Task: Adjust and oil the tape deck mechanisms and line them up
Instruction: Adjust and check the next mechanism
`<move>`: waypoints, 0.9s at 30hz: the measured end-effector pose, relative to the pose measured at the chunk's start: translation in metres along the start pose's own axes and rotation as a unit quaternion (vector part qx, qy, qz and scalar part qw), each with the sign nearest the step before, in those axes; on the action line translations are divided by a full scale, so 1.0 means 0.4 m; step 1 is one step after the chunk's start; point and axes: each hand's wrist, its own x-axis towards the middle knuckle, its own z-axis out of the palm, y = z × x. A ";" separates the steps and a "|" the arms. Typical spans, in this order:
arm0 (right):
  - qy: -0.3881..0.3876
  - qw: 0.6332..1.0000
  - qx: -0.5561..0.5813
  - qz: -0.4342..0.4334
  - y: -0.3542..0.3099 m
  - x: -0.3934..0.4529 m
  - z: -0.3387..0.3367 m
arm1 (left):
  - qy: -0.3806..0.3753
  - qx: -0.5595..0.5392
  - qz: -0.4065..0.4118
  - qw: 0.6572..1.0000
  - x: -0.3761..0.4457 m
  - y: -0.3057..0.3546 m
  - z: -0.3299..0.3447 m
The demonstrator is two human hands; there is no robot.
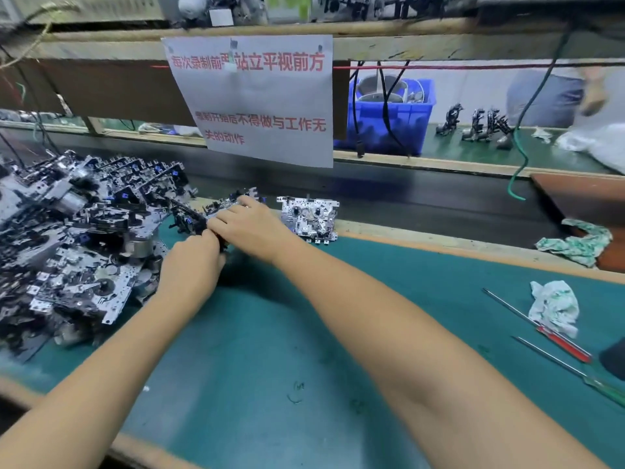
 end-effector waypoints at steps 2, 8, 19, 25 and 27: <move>0.011 0.999 -0.014 -0.027 0.012 -0.015 -0.006 | 0.014 0.000 0.013 1.000 -0.011 -0.003 -0.007; 0.050 0.998 -0.002 -0.050 0.035 -0.070 -0.080 | 0.091 -0.029 0.046 0.994 -0.059 0.005 -0.080; 0.165 0.966 0.162 0.119 0.085 -0.456 -0.154 | 0.178 -0.068 0.321 0.928 -0.167 0.204 -0.215; 0.129 0.958 0.118 0.229 0.046 -0.759 -0.152 | 0.177 -0.136 0.451 0.864 -0.268 0.401 -0.146; 0.113 0.958 0.086 0.249 0.032 -0.841 -0.145 | 0.172 -0.147 0.485 0.845 -0.301 0.460 -0.104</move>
